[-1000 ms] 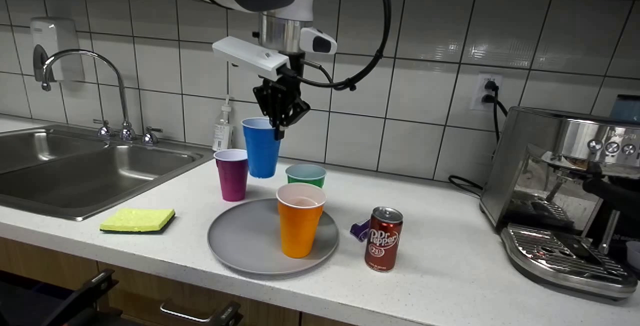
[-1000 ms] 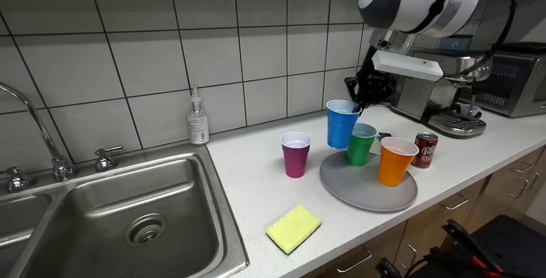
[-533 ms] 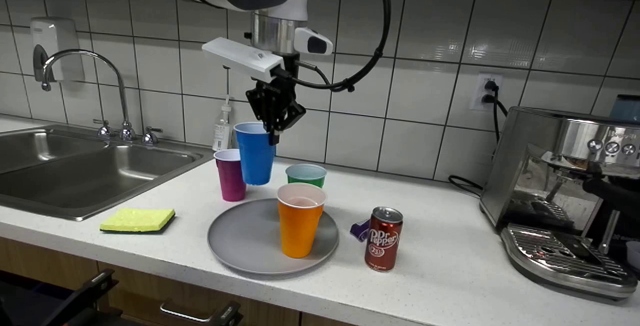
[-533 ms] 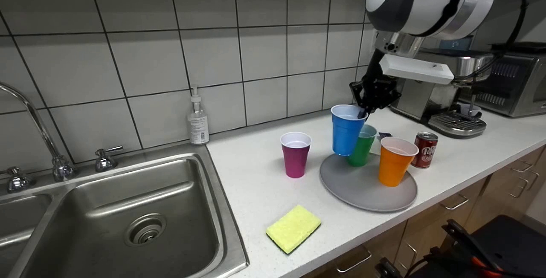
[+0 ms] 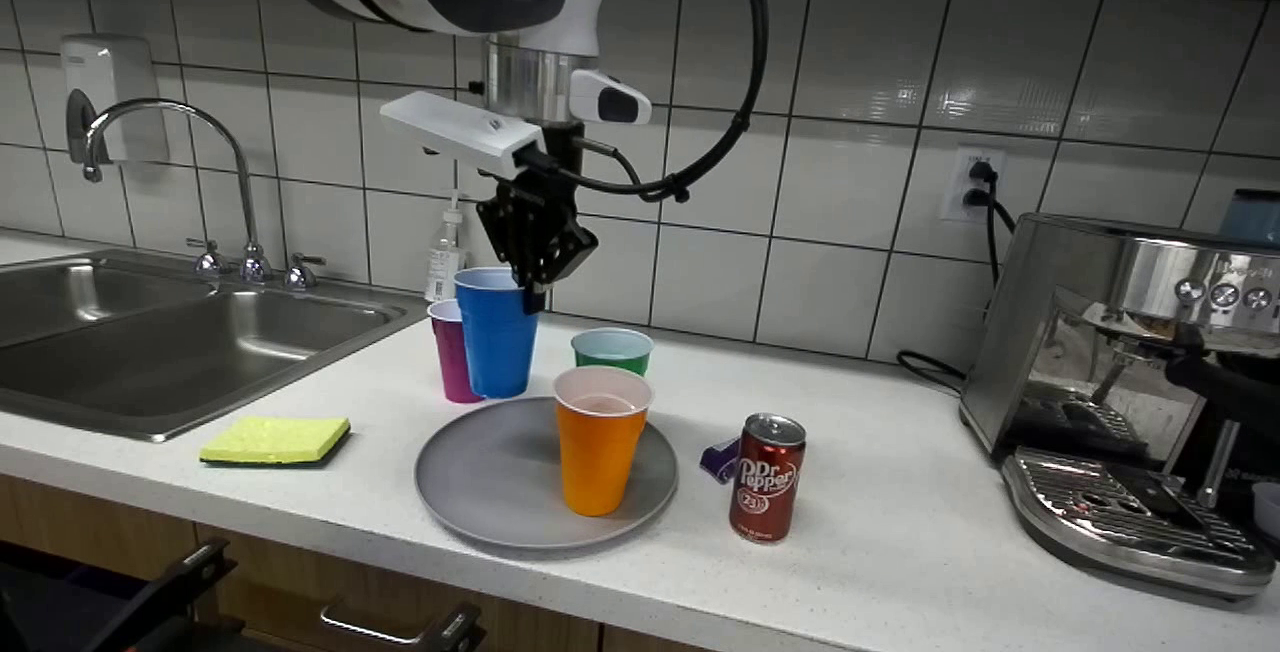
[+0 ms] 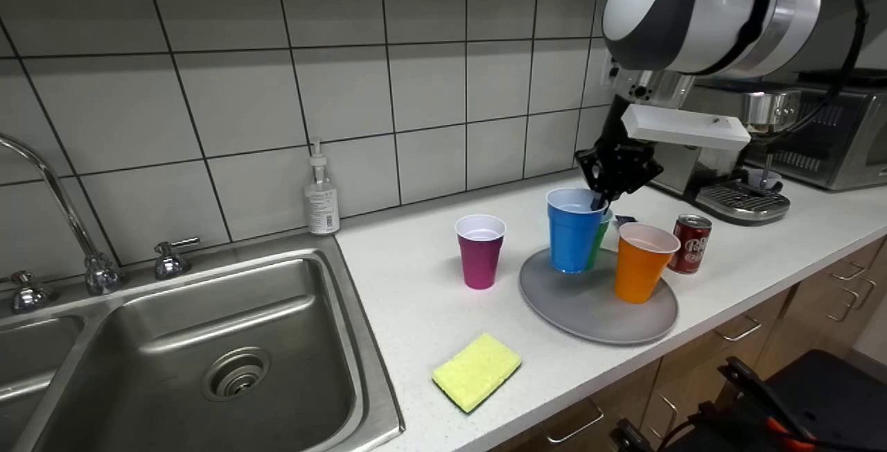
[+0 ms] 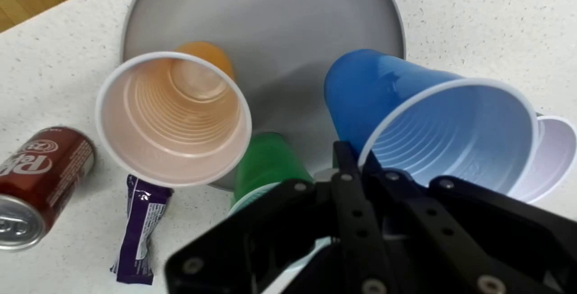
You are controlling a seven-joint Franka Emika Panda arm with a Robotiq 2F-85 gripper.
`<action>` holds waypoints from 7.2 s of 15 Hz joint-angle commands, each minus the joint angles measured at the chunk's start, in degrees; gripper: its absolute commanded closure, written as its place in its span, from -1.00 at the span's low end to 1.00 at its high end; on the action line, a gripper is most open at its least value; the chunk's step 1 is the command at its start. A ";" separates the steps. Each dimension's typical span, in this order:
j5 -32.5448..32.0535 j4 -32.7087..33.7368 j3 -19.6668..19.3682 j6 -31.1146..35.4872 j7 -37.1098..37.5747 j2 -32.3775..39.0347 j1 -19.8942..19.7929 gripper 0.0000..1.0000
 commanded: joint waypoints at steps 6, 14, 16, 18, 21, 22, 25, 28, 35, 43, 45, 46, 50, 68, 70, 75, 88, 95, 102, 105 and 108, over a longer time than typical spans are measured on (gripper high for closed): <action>-4.43 -2.19 2.98 -0.77 15.32 -1.05 -0.91 0.98; -9.84 -2.34 5.56 1.57 28.63 0.80 -3.12 0.98; -11.77 -2.34 5.65 1.63 30.95 0.76 -3.85 0.98; -12.74 -2.33 5.52 1.53 32.30 0.88 -4.32 0.98; -12.26 -2.33 5.30 1.48 32.94 1.56 -4.34 0.98; -12.17 -2.33 5.33 1.53 33.44 1.87 -4.35 0.98; -12.50 -2.33 5.53 2.17 35.53 2.90 -4.24 0.98; -13.01 -2.33 5.62 3.30 37.29 4.11 -4.01 0.98; -16.73 -2.36 5.84 5.55 41.72 6.46 -3.80 0.98; -17.95 -2.35 5.16 5.11 42.45 6.69 -3.06 0.98; -17.73 -2.35 5.07 4.84 42.00 6.64 -2.98 0.98; -17.87 -2.35 5.10 4.83 41.99 6.76 -2.99 0.98; -17.42 -2.35 5.00 5.12 41.25 7.35 -2.64 0.98; -11.40 -2.33 4.80 8.84 32.61 5.36 -0.58 0.98; -10.26 -2.35 4.70 10.20 31.25 6.38 -0.12 0.98; -11.03 -2.38 5.06 11.33 30.58 7.83 -0.47 0.98; -13.62 -2.35 4.41 10.37 30.98 9.36 -0.68 0.98; -12.67 -2.32 4.03 9.95 29.57 10.87 0.07 0.98; -13.08 -2.29 4.07 9.84 29.42 10.54 0.03 0.98; -13.17 -2.30 4.09 9.52 29.33 10.38 0.06 0.24; -13.26 -2.30 4.10 9.54 29.38 10.28 0.12 -0.18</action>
